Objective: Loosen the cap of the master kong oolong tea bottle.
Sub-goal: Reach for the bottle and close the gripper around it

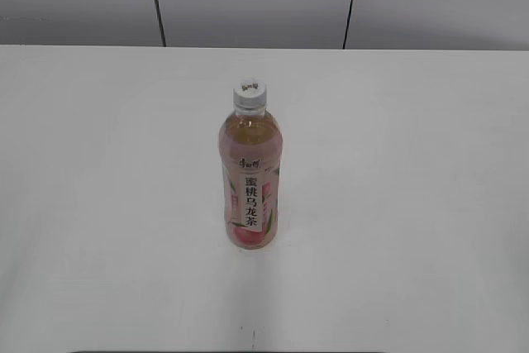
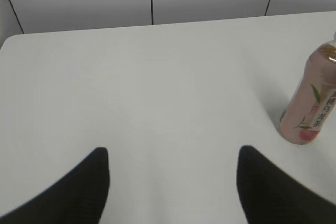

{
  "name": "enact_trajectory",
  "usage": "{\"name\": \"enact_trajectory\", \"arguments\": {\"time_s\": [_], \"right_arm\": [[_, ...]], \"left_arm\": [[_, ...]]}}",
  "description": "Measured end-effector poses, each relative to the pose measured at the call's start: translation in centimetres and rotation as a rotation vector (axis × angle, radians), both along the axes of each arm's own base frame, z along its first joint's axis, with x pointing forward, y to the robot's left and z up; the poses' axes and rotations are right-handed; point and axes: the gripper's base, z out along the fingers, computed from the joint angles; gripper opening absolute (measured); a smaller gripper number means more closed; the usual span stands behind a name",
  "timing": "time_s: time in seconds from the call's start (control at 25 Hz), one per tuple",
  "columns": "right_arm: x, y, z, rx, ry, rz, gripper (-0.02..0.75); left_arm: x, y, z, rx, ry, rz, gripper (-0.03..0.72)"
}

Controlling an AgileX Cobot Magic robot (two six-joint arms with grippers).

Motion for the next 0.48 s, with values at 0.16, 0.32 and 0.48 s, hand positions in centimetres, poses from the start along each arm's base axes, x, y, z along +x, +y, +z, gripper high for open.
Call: {"name": "enact_trajectory", "arguments": {"time_s": [0.16,0.32,0.48], "right_arm": [[0.00,0.00,0.00,0.000,0.000,0.000,0.519],[0.00,0.00,0.00,0.000,0.000,0.000,0.519],[0.00,0.00,0.00,0.000,0.000,0.000,0.519]], "left_arm": [[0.00,0.00,0.00,0.000,0.000,0.000,0.468],[0.00,0.00,0.00,0.000,0.000,0.000,0.468],[0.00,0.00,0.00,0.000,0.000,0.000,0.468]]}}
